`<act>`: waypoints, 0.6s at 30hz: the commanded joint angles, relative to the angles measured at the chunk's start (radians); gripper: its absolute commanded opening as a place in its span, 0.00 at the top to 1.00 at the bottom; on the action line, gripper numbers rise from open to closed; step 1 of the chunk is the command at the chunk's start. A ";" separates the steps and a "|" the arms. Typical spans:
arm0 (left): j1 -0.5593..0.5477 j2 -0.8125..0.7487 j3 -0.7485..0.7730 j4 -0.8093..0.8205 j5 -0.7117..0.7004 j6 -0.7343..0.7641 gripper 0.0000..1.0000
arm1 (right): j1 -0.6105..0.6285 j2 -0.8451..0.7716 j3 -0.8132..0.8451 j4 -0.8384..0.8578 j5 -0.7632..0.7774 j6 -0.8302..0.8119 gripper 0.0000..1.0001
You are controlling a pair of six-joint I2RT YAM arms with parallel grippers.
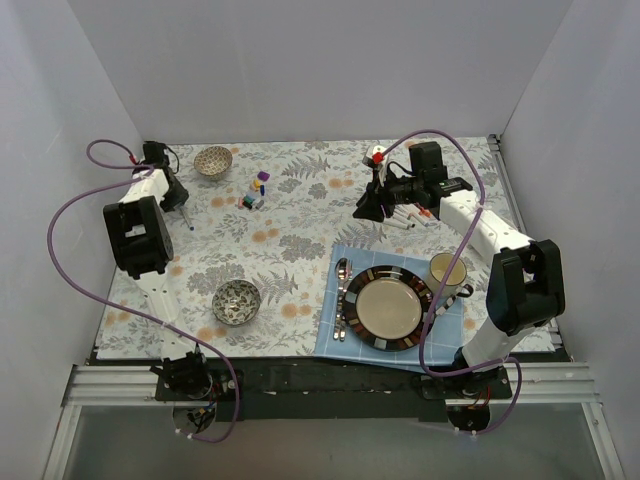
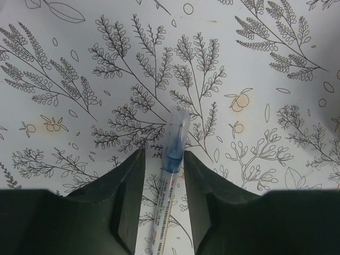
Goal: Open the pen caps
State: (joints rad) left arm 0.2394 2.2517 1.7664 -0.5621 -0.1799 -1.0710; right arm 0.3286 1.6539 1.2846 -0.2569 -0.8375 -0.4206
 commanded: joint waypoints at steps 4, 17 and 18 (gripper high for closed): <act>-0.005 0.042 0.031 -0.033 -0.030 0.037 0.83 | 0.003 -0.016 0.001 0.033 -0.026 0.008 0.55; -0.026 -0.375 -0.389 0.212 0.178 -0.082 1.00 | 0.032 -0.063 -0.044 0.065 -0.196 -0.015 0.53; -0.041 -0.420 -0.442 0.250 0.236 -0.098 1.00 | 0.036 -0.071 -0.047 0.073 -0.207 -0.015 0.53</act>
State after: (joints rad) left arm 0.2340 2.0830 1.5051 -0.4461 -0.1230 -1.0981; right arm 0.3397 1.6432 1.2606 -0.2379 -0.9260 -0.4221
